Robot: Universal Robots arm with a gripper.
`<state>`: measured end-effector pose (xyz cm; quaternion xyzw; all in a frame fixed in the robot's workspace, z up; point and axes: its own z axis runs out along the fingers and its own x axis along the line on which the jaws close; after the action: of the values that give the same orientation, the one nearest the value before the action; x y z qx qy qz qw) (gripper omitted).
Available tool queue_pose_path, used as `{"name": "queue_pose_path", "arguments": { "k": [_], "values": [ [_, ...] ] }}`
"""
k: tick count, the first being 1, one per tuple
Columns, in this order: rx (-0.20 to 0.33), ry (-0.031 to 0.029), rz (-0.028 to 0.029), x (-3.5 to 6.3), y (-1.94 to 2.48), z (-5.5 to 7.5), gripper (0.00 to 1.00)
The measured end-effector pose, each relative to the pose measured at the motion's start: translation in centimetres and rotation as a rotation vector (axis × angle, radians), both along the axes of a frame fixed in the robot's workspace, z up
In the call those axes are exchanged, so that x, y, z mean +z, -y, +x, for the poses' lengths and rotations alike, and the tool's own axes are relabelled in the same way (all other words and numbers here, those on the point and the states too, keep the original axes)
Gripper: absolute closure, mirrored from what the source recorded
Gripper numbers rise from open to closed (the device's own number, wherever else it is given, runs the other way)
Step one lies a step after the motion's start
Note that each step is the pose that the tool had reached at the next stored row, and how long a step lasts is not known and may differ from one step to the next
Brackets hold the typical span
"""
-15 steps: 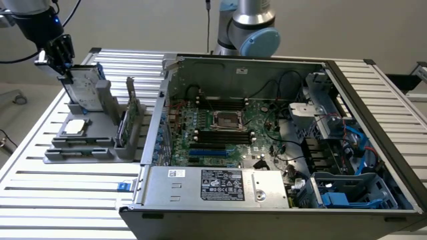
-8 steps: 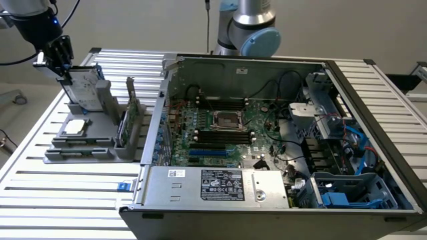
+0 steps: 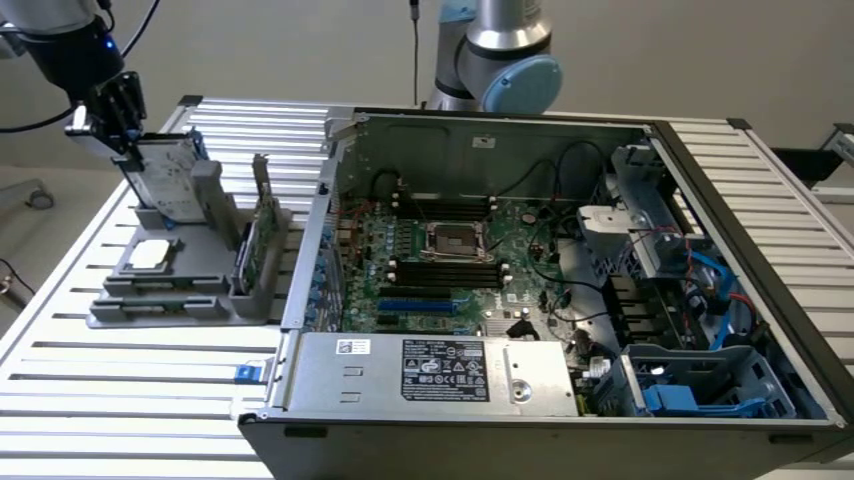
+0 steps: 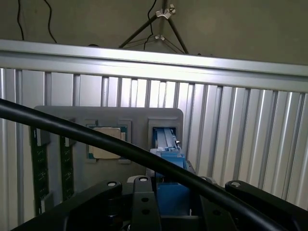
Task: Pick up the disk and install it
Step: 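Pick up the disk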
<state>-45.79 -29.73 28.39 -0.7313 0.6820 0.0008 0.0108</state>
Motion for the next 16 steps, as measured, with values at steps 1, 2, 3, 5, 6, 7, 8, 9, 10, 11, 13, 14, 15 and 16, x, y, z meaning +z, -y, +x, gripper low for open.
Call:
{"name": "queue_pose_path", "arguments": {
  "k": [1,2,3,5,6,7,8,9,10,11,13,14,15,16],
  "values": [
    [0.000,-0.0001,0.0000,0.00,0.04,0.00,0.67],
    [0.000,-0.0001,0.0000,0.00,0.06,0.00,0.67],
    [0.000,0.0000,0.0000,0.00,0.07,0.00,0.67],
    [0.000,-0.0001,0.0000,0.00,0.08,0.00,0.67],
    [0.000,0.0000,0.0000,0.00,0.09,0.00,0.67],
    [0.000,-0.0001,0.0000,0.00,0.09,0.00,0.67],
    [0.000,-0.0001,0.0000,0.01,0.09,0.00,0.67],
    [0.000,-0.0001,0.0000,0.00,0.09,0.00,0.67],
    [0.000,-0.0001,0.0000,0.01,0.09,0.00,0.67],
    [0.000,0.0000,0.0000,0.00,0.10,0.00,0.67],
    [0.000,0.0000,0.0000,0.00,0.10,0.00,0.67],
    [0.000,0.0000,0.0000,0.00,0.10,0.00,0.67],
    [0.000,-0.0001,0.0000,0.00,0.10,0.00,0.67],
    [0.000,0.0000,0.0000,0.00,0.10,0.00,0.67]
  ]
}}
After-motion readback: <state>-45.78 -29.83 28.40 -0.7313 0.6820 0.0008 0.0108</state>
